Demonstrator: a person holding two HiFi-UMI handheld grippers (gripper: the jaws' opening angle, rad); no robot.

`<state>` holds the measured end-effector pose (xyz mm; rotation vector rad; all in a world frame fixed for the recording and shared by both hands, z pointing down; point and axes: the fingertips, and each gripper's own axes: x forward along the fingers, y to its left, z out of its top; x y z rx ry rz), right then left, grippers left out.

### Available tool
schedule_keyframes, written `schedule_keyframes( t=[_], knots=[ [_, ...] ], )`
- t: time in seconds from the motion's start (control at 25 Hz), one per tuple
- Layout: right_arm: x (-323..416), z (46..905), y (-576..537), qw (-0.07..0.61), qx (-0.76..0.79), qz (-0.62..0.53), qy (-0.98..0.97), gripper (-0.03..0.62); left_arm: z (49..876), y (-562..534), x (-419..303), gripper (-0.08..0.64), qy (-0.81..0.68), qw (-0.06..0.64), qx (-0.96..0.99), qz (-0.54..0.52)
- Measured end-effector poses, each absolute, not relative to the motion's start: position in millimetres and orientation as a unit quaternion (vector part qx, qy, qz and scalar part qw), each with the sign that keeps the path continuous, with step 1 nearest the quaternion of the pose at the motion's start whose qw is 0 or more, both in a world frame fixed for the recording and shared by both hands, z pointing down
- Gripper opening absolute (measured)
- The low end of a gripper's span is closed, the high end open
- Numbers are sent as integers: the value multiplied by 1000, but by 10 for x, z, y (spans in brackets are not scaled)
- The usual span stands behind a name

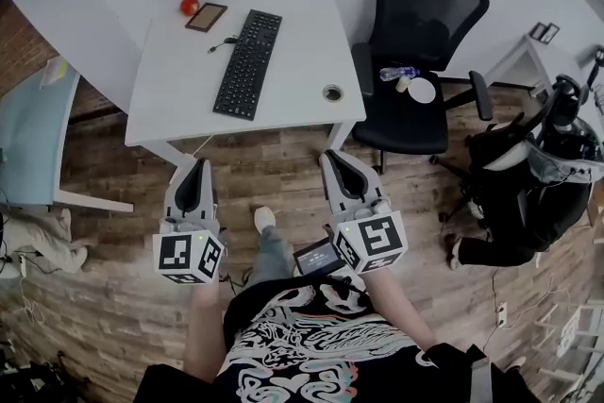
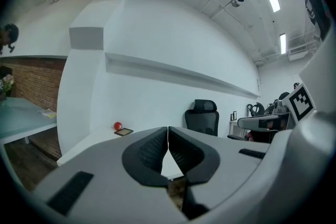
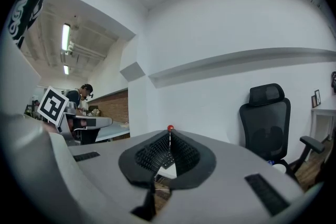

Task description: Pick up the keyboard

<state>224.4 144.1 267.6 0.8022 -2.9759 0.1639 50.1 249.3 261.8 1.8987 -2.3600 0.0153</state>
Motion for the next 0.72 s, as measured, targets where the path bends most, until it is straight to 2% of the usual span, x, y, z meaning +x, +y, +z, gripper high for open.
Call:
schedule_keyframes(
  t=[0.72],
  knots=[
    [973,2704,280,40,278,66,-957,29,2731,1201,-875,20,-771,72,633,8]
  ],
)
